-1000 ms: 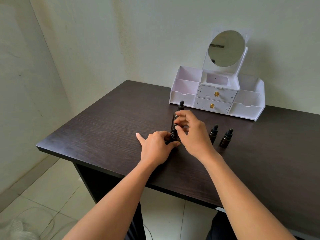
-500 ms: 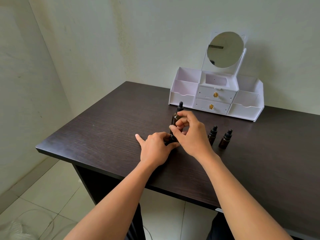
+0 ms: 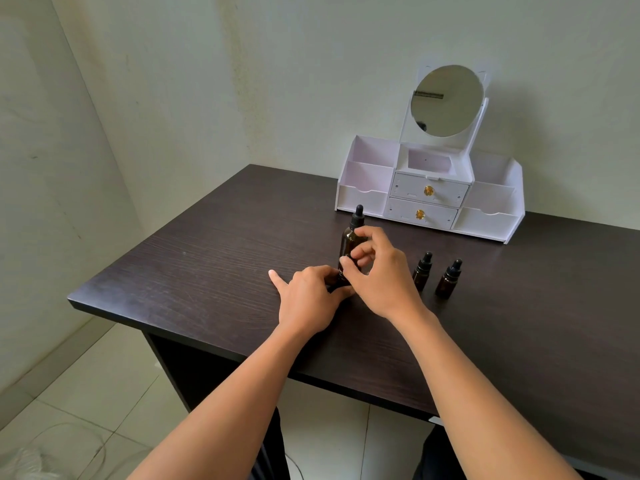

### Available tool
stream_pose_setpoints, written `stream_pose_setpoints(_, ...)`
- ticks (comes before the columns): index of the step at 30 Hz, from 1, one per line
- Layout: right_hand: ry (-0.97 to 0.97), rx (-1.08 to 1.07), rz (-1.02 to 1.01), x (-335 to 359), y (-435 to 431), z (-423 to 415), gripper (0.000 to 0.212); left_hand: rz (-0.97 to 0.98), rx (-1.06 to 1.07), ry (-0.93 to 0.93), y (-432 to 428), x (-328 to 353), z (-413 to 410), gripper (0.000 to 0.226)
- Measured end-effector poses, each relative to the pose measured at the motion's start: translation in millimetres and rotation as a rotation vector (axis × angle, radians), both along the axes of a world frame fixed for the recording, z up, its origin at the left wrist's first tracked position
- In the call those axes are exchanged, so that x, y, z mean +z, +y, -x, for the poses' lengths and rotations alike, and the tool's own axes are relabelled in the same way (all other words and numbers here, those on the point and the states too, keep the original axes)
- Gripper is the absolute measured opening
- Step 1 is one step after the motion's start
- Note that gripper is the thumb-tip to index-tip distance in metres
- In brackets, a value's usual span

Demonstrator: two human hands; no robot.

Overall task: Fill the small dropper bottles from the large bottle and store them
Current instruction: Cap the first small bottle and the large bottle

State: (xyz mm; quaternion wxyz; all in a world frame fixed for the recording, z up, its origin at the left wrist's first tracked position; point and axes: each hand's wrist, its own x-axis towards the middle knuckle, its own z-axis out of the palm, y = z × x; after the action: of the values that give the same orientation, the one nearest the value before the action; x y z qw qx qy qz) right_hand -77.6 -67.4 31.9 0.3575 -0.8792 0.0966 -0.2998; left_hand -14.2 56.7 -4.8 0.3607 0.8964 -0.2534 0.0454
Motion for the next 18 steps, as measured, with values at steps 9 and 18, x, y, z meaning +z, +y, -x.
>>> stream_pose_setpoints(9,0.084,0.016,0.034,-1.5,-2.4,0.5,0.057,-0.004,-0.002,0.004,0.0,-0.1,0.8,0.026)
stream_pose_setpoints(18,0.130,0.102,0.039,6.1,-3.4,-2.6,0.053,-0.002,-0.003,0.017,-0.1,-0.2,0.1,0.026)
